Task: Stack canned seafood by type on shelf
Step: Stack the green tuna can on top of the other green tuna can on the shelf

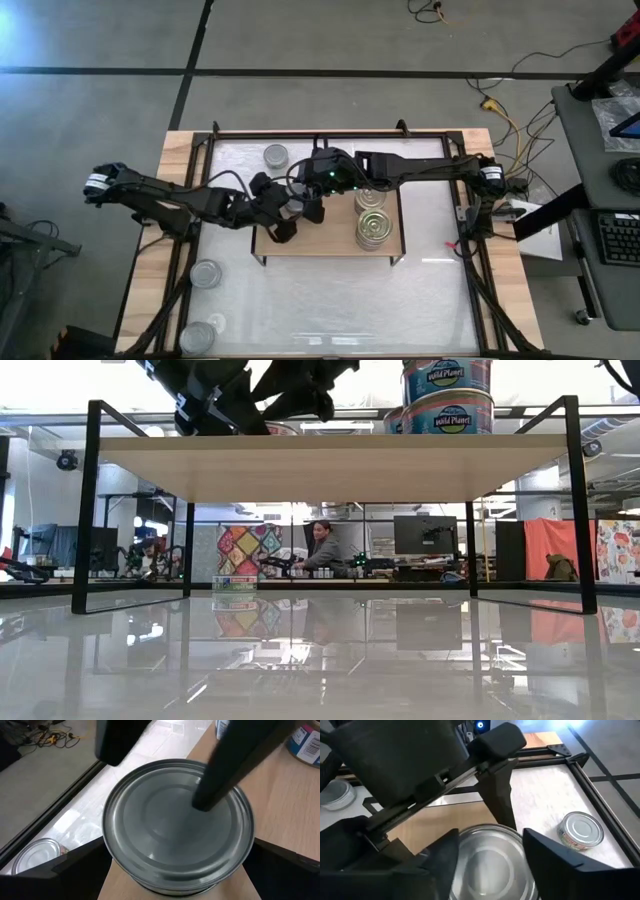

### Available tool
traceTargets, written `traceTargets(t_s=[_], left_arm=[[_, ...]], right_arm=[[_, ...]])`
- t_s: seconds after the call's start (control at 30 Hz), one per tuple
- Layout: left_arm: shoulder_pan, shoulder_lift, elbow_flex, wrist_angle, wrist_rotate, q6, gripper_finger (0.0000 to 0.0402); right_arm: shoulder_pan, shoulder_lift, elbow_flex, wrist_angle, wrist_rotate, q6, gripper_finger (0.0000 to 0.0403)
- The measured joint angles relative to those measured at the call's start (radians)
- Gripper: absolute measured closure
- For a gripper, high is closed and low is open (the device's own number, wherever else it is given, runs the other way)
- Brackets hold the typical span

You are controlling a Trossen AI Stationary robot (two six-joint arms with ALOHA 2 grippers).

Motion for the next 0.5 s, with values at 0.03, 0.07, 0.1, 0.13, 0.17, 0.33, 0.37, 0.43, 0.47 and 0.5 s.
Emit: traceTargets(t_s=[0.03, 0.07, 0.1, 0.13, 0.17, 0.33, 0.37, 0.43, 0.47, 0.5], left_arm=[[0.0, 0.002, 0.0, 0.001, 0.0, 0.0, 0.0006], [0.0, 0.004, 0.0, 0.002, -0.001, 0.0, 0.0005], [0.0, 0.007, 0.0, 0.005, -0.002, -0.001, 0.0005], [0.0, 0.008, 0.0, 0.007, -0.001, -0.002, 0.0005], [0.0, 0.01, 0.0, 0.006, -0.001, -0.002, 0.0005], [0.0, 0.01, 0.0, 0.006, -0.001, -0.001, 0.0005], [0.0, 0.01, 0.0, 0.005, -0.001, -0.001, 0.0005], [0.0, 0.01, 0.001, 0.003, 0.0, 0.001, 0.0005], [0.0, 0.009, 0.001, 0.0, 0.003, -0.003, 0.0005], [0.001, 0.009, 0.001, 0.0, 0.003, -0.002, 0.0005]], right_arm=[[-0.001, 0.0, -0.003, 0.001, 0.0, 0.001, 0.0214], [-0.003, 0.0, -0.006, -0.001, 0.0, 0.003, 0.0227], [-0.005, 0.0, -0.007, -0.004, -0.001, 0.012, 0.0239], [-0.007, 0.0, -0.008, -0.003, 0.0, 0.017, 0.0251], [-0.011, 0.0, -0.009, -0.003, -0.001, 0.023, 0.0262], [-0.027, 0.019, -0.015, -0.006, 0.001, 0.04, 0.0313], [-0.027, 0.029, -0.015, -0.008, 0.001, 0.044, 0.0323], [-0.027, 0.048, -0.015, -0.01, 0.002, 0.046, 0.0339], [-0.027, 0.054, -0.013, -0.011, 0.007, 0.046, 0.0345], [-0.027, 0.056, -0.012, -0.016, 0.006, 0.047, 0.0352]])
